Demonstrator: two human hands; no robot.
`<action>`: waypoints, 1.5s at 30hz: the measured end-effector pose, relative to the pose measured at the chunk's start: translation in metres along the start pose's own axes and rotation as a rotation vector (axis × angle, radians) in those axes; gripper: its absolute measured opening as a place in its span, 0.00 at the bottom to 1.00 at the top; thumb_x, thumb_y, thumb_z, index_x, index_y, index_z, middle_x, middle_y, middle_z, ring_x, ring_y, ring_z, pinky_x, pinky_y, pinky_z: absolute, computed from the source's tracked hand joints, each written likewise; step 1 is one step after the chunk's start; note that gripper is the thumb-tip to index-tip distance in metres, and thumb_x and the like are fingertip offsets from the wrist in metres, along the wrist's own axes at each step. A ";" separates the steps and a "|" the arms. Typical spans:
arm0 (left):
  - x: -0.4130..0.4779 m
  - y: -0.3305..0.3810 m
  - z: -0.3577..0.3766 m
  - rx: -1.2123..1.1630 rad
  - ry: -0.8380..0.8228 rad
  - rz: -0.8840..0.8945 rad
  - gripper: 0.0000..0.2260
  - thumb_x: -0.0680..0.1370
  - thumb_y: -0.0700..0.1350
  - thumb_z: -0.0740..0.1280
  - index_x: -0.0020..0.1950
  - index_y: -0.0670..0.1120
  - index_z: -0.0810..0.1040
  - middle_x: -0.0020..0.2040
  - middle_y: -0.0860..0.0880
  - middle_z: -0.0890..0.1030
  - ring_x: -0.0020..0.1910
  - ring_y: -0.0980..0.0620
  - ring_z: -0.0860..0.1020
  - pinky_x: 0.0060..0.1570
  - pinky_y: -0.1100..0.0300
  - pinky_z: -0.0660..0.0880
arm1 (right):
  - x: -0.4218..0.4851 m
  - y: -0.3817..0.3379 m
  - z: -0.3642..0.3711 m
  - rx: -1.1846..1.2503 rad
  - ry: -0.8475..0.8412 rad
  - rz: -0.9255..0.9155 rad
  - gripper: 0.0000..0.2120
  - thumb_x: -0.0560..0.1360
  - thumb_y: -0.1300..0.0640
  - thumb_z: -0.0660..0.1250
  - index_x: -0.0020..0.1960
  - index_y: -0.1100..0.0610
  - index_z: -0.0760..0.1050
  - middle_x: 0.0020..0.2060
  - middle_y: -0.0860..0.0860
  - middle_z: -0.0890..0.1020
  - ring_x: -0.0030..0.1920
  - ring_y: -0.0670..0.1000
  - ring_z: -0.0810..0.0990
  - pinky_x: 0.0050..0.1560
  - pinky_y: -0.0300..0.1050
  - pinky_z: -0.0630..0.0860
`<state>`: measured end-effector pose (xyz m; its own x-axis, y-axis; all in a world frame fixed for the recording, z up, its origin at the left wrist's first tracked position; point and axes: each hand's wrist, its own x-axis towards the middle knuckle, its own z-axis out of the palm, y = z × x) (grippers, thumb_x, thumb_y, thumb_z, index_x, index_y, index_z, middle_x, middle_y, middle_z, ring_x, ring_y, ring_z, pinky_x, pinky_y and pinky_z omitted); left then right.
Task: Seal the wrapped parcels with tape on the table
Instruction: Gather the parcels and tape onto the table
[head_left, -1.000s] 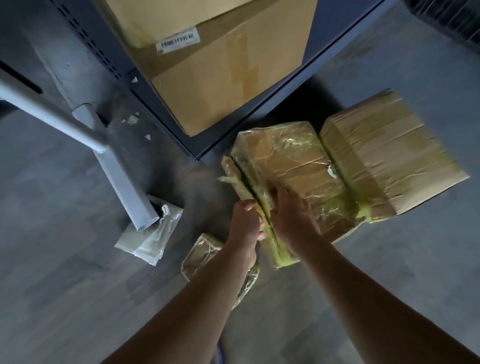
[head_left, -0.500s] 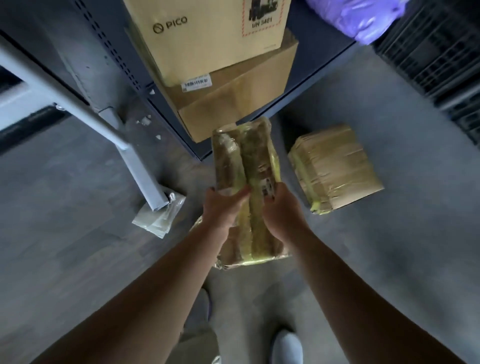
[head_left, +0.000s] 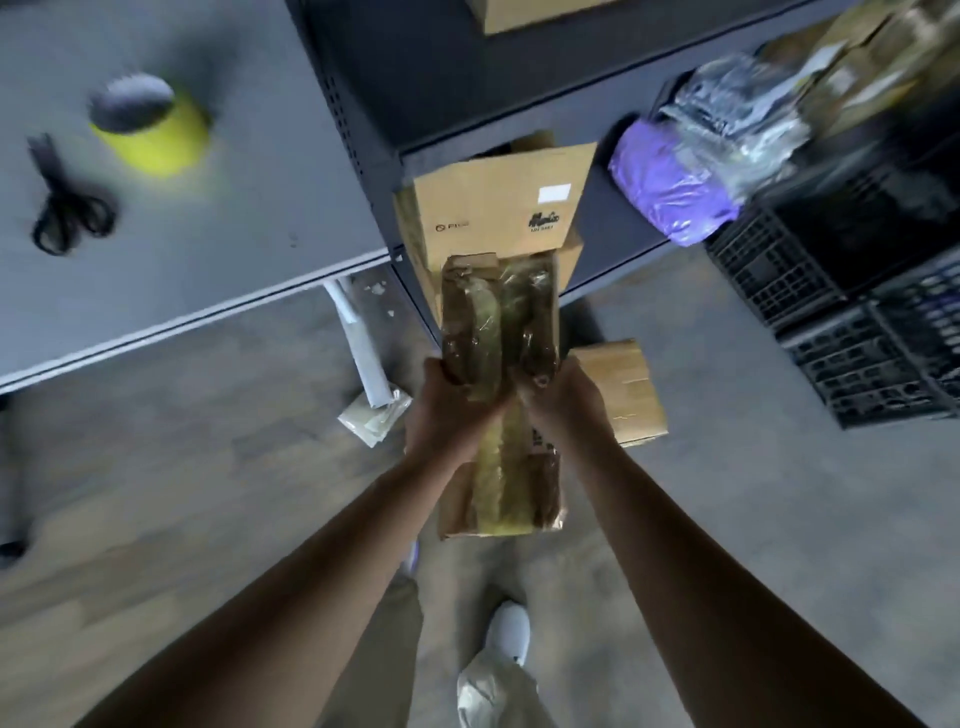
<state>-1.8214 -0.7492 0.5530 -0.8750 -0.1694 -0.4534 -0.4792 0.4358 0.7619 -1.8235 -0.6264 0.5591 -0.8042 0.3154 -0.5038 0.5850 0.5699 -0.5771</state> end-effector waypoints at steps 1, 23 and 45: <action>-0.014 0.014 -0.013 0.004 0.026 0.012 0.25 0.65 0.59 0.77 0.53 0.50 0.69 0.40 0.58 0.75 0.42 0.52 0.76 0.41 0.58 0.73 | -0.014 -0.013 -0.010 -0.033 0.027 -0.036 0.28 0.75 0.39 0.64 0.63 0.60 0.68 0.54 0.57 0.80 0.52 0.59 0.79 0.42 0.46 0.72; -0.129 0.112 -0.307 -0.153 0.432 0.203 0.23 0.68 0.54 0.73 0.55 0.46 0.69 0.48 0.49 0.77 0.46 0.47 0.78 0.41 0.49 0.80 | -0.196 -0.291 -0.065 -0.252 0.066 -0.754 0.24 0.76 0.41 0.64 0.59 0.60 0.67 0.55 0.58 0.78 0.54 0.60 0.78 0.43 0.44 0.67; -0.044 0.028 -0.585 -0.231 0.251 0.465 0.18 0.72 0.39 0.73 0.54 0.55 0.71 0.43 0.58 0.77 0.41 0.60 0.76 0.42 0.70 0.73 | -0.224 -0.514 0.155 -0.097 -0.025 -0.755 0.21 0.77 0.45 0.62 0.61 0.61 0.71 0.55 0.58 0.80 0.56 0.61 0.78 0.54 0.51 0.74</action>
<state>-1.8368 -1.2468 0.8649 -0.9732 -0.2231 0.0553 -0.0183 0.3150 0.9489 -1.9276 -1.1080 0.8690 -0.9791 -0.2031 -0.0096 -0.1359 0.6887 -0.7122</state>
